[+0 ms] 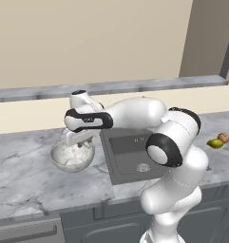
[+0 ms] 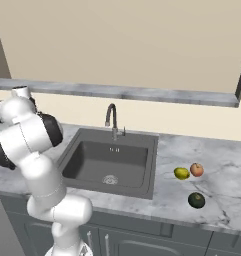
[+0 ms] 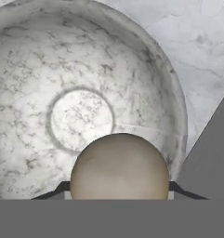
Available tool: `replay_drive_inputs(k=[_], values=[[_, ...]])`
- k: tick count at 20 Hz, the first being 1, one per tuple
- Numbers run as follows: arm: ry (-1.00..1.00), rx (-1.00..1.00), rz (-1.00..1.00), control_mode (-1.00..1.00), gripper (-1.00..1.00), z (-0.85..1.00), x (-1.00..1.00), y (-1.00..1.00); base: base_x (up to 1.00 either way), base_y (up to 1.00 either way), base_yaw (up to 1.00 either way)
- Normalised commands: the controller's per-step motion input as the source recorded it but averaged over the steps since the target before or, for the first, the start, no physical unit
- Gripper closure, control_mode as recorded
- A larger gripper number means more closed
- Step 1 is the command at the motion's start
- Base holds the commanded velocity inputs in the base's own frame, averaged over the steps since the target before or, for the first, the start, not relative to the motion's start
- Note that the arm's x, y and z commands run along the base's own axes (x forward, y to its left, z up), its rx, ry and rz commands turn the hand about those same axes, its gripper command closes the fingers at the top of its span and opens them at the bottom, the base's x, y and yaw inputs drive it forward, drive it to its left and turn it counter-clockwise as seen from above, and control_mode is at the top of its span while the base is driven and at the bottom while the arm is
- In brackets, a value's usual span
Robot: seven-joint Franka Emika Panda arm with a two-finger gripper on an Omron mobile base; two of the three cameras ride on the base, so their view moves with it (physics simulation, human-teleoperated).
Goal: There is a mixed pile of frozen fruits and vegetables on the counter. Locate all the frozen vegetables and place the items in a bowl on the counter. Take all the frozen fruits and defrost them in a running sink.
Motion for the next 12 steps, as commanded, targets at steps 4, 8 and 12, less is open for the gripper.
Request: replay_drive_inputs(k=[4, 8, 12], values=[[0.00, 0.02, 0.00, -1.00, 1.00, -0.44, 0.04, 0.08, 0.00, 0.00, 0.00], [0.06, 0.05, 0.00, -1.00, 1.00, -0.37, 0.00, -0.04, 0.00, 0.00, 0.00], [0.08, 0.03, 0.00, -1.00, 1.00, -0.29, 0.00, 0.14, 0.00, 0.00, 0.00]])
